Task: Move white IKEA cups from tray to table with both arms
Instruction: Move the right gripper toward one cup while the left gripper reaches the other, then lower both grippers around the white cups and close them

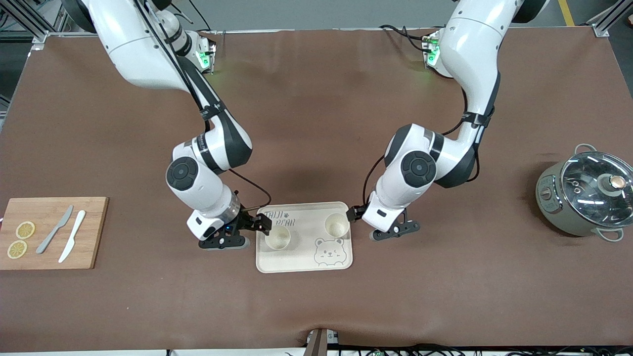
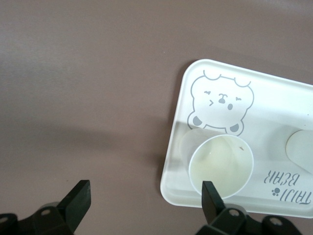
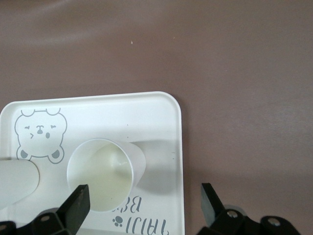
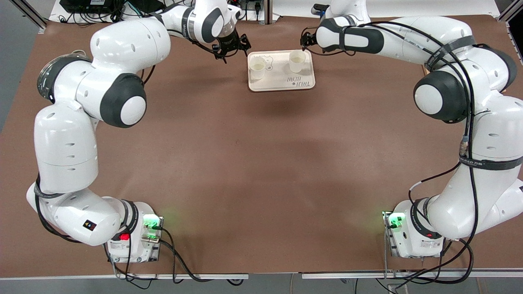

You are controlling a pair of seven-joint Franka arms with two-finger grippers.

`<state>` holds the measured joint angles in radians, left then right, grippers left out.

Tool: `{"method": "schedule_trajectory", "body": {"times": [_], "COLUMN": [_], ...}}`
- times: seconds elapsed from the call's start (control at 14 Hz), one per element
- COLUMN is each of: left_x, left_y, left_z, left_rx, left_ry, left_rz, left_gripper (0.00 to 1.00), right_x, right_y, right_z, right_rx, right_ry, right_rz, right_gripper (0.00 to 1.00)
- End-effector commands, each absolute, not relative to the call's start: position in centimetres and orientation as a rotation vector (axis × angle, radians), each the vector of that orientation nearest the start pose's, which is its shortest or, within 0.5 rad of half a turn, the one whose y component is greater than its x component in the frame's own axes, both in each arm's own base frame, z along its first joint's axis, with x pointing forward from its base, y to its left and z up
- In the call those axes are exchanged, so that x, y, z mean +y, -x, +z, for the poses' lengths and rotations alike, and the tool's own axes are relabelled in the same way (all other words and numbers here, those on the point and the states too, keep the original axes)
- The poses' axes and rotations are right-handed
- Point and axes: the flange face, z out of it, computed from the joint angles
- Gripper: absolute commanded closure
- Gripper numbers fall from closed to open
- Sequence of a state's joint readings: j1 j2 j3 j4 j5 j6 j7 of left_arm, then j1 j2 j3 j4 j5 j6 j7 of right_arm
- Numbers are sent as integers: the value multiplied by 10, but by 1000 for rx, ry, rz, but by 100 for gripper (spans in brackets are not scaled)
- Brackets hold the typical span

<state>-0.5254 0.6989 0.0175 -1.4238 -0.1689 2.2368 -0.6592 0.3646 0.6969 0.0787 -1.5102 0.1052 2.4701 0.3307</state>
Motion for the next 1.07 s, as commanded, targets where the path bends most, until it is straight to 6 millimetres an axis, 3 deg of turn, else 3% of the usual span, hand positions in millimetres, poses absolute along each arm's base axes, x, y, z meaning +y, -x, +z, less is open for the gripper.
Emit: {"method": "schedule_trajectory", "body": {"times": [0.0,0.57,1.0], "left_x": [-381,-398,-406], "left_y": [-637,-633,-629], "left_z": [283,245,238], "left_rx": [-403,-378,-370], "left_ry": [3303,3318,3322], "left_rz": [-67,-141,-160], "left_gripper": [0,0,0], "right_x": [313,334,336], "right_y": [-675,-667,-666], "right_z": [272,231,216], "right_rx": [-1,-39,-50], "right_ry": [2912,2908,2906], "right_rz": [-315,-346,-371], "right_gripper": [0,0,0]}}
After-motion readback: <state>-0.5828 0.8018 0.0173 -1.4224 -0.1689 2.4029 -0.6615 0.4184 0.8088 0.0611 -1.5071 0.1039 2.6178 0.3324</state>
